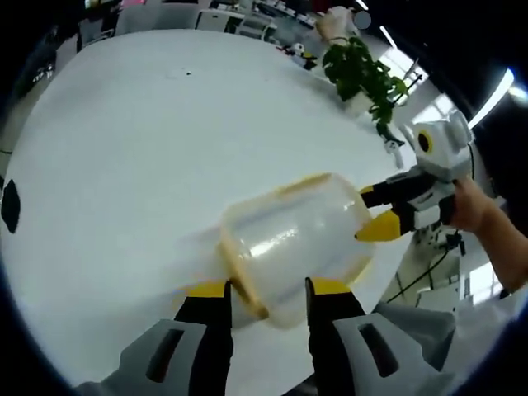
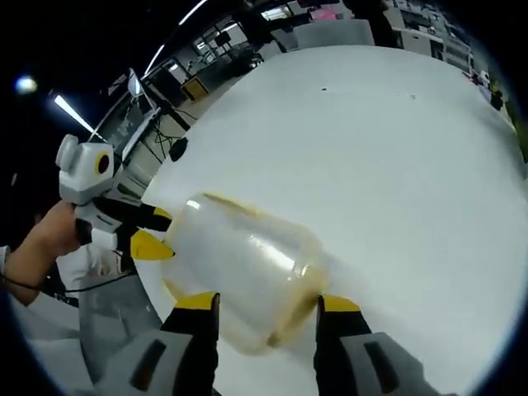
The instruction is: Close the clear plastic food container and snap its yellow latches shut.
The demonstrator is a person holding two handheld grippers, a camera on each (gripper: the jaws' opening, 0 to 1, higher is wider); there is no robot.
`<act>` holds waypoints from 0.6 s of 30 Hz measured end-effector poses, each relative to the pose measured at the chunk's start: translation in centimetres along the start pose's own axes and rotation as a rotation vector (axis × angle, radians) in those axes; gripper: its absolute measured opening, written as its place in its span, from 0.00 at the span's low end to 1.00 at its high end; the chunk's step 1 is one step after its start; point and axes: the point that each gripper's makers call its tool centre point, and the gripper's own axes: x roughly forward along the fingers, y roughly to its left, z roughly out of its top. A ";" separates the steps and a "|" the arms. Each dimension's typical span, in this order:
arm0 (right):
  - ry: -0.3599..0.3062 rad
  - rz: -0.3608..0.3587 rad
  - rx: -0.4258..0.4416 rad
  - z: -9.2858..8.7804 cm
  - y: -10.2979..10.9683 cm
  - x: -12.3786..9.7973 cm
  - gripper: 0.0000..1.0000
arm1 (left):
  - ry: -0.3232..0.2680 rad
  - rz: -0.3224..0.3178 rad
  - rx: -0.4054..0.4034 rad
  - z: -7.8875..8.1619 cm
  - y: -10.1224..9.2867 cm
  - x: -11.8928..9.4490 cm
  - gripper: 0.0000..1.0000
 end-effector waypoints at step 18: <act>0.069 -0.023 0.041 0.5 -0.2 0.1 0.37 | 0.034 0.007 0.007 -0.5 -0.1 1.0 0.26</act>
